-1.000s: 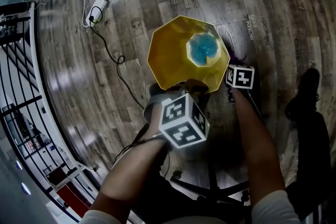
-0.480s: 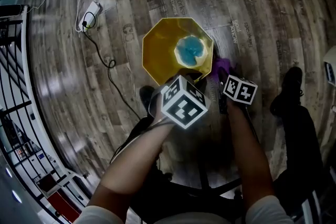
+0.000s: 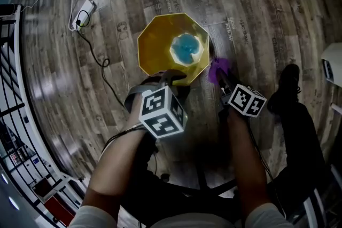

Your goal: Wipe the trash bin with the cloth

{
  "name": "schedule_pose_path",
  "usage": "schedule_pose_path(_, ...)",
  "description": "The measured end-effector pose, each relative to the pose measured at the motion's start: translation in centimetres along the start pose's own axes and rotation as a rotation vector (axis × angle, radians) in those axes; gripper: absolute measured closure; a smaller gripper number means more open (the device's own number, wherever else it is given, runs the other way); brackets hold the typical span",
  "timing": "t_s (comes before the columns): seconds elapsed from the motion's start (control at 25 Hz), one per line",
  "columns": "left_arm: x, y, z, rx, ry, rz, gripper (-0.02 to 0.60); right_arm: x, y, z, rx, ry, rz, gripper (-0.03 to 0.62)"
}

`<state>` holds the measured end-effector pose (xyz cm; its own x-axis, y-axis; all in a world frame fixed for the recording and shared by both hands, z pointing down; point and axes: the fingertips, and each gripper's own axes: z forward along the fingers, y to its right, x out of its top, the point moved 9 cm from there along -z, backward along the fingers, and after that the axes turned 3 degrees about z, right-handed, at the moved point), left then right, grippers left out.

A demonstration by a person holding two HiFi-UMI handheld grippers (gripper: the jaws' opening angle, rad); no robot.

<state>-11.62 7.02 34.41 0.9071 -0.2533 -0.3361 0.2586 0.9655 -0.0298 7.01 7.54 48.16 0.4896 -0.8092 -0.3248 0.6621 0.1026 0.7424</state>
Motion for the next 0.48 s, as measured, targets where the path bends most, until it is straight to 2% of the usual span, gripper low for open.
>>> schedule_pose_path(0.08,-0.2,0.4,0.6,-0.029,-0.036,0.025,0.477,-0.5,-0.1,-0.8,0.030,0.015,0.071,0.450)
schedule_pose_path(0.16,-0.3,0.6,1.1,-0.050,-0.056,0.007,0.477,-0.7,-0.6,-1.7,0.075,0.036,0.125,0.450)
schedule_pose_path(0.28,-1.0,0.2,2.1,-0.045,-0.082,-0.038,0.479,-0.2,-1.8,-2.9,0.184,0.084,0.148,0.450)
schedule_pose_path(0.36,-1.6,0.1,2.7,-0.041,-0.095,-0.054,0.523,0.2,-2.8,-3.4,0.247,0.111,0.169,0.450)
schedule_pose_path(0.48,-1.5,0.1,2.9,-0.047,-0.091,-0.055,0.535,1.0,-4.5,-3.5,0.329,0.136,0.198,0.450)
